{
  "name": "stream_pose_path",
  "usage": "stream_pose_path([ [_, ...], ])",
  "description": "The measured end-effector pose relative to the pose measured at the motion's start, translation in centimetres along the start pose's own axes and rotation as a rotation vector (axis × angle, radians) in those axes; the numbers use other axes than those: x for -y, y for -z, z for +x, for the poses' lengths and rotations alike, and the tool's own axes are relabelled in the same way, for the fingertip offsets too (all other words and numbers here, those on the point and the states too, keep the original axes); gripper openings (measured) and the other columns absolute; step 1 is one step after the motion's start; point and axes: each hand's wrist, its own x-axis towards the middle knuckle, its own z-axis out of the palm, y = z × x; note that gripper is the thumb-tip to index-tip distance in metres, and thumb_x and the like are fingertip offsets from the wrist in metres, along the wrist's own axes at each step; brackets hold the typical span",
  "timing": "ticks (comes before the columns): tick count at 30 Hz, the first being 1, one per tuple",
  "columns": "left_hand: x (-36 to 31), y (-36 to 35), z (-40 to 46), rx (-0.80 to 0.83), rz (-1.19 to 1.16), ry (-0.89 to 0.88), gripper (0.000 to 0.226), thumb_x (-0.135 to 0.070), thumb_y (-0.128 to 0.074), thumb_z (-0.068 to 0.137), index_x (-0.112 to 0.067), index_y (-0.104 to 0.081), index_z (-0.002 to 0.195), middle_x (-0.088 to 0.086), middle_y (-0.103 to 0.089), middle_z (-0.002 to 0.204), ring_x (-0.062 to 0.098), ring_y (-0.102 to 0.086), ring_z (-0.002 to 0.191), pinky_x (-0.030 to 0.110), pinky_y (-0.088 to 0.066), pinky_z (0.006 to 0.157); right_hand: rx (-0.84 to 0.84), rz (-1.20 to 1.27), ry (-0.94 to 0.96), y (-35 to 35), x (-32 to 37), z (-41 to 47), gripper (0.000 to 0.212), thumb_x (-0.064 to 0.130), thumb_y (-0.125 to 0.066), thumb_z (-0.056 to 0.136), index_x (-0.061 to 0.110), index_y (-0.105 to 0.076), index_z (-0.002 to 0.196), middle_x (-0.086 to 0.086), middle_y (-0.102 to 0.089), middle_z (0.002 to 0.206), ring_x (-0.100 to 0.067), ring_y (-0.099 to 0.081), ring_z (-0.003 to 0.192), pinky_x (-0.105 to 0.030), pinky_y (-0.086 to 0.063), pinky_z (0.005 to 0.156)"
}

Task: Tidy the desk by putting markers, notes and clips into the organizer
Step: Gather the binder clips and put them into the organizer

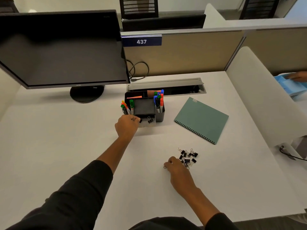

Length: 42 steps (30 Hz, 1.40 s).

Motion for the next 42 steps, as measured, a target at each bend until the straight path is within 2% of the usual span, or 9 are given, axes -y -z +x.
stream_pose_path([
  [3, 0.1, 0.1, 0.0, 0.001, -0.044, -0.019, 0.022, -0.034, -0.071, 0.095, -0.019, -0.082, 0.107, 0.003, -0.079, 0.102, 0.02, -0.071, 0.091, 0.033, -0.058, 0.081, -0.018, 0.046, -0.025, -0.3, -0.5, 0.2, 0.044, -0.018, -0.069, 0.073, 0.016, -0.072, 0.101, 0.005, -0.056, 0.094, -0.012, -0.056, 0.079, -0.025, -0.05, 0.054],
  [7, 0.7, 0.7, -1.0, -0.048, -0.158, -0.053, 0.021, -0.03, -0.071, 0.095, -0.017, -0.081, 0.108, 0.002, -0.079, 0.094, 0.019, -0.072, 0.085, 0.026, -0.055, 0.074, -0.021, 0.175, -0.054, 0.3, -0.4, 0.8, 0.026, -0.011, -0.068, 0.084, 0.012, -0.074, 0.093, 0.003, -0.061, 0.091, -0.014, -0.062, 0.079, -0.034, -0.056, 0.063],
  [10, 1.4, 1.4, -3.0, -0.086, -0.233, -0.023, 0.018, -0.028, -0.069, 0.097, -0.017, -0.08, 0.104, -0.006, -0.067, 0.072, 0.01, -0.06, 0.065, 0.021, -0.046, 0.061, -0.024, 0.318, -0.124, 2.1, 0.6, 2.4, 0.019, -0.004, -0.069, 0.088, 0.012, -0.077, 0.095, 0.004, -0.066, 0.092, -0.013, -0.065, 0.084, -0.029, -0.054, 0.076],
  [14, 3.6, 1.7, -7.2, -0.062, -0.305, 0.069, 0.017, -0.031, -0.069, 0.096, -0.018, -0.08, 0.1, -0.009, -0.06, 0.061, 0.01, -0.057, 0.059, 0.024, -0.046, 0.061, -0.111, 0.446, -0.113, 4.9, 2.8, 6.7, 0.017, -0.004, -0.073, 0.087, 0.01, -0.079, 0.094, 0.002, -0.069, 0.091, -0.009, -0.067, 0.082, -0.019, -0.054, 0.074],
  [18, 6.1, 1.6, -11.8, 0.009, -0.335, 0.106, 0.01, -0.032, -0.072, 0.093, -0.026, -0.079, 0.089, -0.014, -0.053, 0.05, 0.008, -0.052, 0.052, 0.025, -0.045, 0.059, -0.174, 0.397, -0.047, 7.2, 5.1, 12.2, 0.013, 0.003, -0.071, 0.092, 0.01, -0.079, 0.098, 0.0, -0.07, 0.094, -0.009, -0.064, 0.083, -0.008, -0.048, 0.074],
  [25, 7.9, 0.5, -17.4, 0.166, -0.304, 0.04, 0.009, -0.034, -0.073, 0.093, -0.033, -0.077, 0.085, -0.008, -0.054, 0.054, 0.008, -0.054, 0.053, 0.024, -0.048, 0.06, -0.153, 0.093, 0.056, 9.2, 5.9, 19.2, 0.017, 0.004, -0.061, 0.099, 0.009, -0.076, 0.105, -0.007, -0.068, 0.104, -0.021, -0.064, 0.093, -0.025, -0.051, 0.085],
  [31, 10.4, 0.6, -20.6, 0.185, -0.301, 0.015, 0.007, -0.036, -0.073, 0.093, -0.033, -0.078, 0.089, -0.013, -0.057, 0.057, 0.006, -0.055, 0.057, 0.013, -0.044, 0.059, 0.024, -0.101, 0.068, 8.3, 9.0, 21.6, 0.014, 0.009, -0.064, 0.098, 0.01, -0.074, 0.107, -0.012, -0.07, 0.105, -0.028, -0.065, 0.095, -0.036, -0.057, 0.09],
  [37, 10.1, -0.1, -21.5, 0.24, -0.265, -0.043, 0.013, -0.043, -0.068, 0.095, -0.035, -0.078, 0.098, -0.012, -0.067, 0.067, 0.008, -0.062, 0.07, 0.011, -0.046, 0.062, 0.004, -0.055, 0.088, 7.4, 8.7, 21.8, 0.016, 0.011, -0.066, 0.097, 0.013, -0.074, 0.111, -0.01, -0.073, 0.107, -0.026, -0.066, 0.096, -0.032, -0.054, 0.086],
  [42, 8.1, -1.0, -20.4, 0.281, -0.195, -0.137, 0.019, -0.045, -0.066, 0.096, -0.033, -0.078, 0.104, -0.023, -0.054, 0.059, 0.0, -0.059, 0.064, 0.005, -0.039, 0.064, -0.075, 0.082, 0.047, 8.7, 7.1, 21.0, 0.018, 0.013, -0.064, 0.099, 0.013, -0.076, 0.113, -0.007, -0.074, 0.11, -0.023, -0.068, 0.098, -0.032, -0.057, 0.088],
])
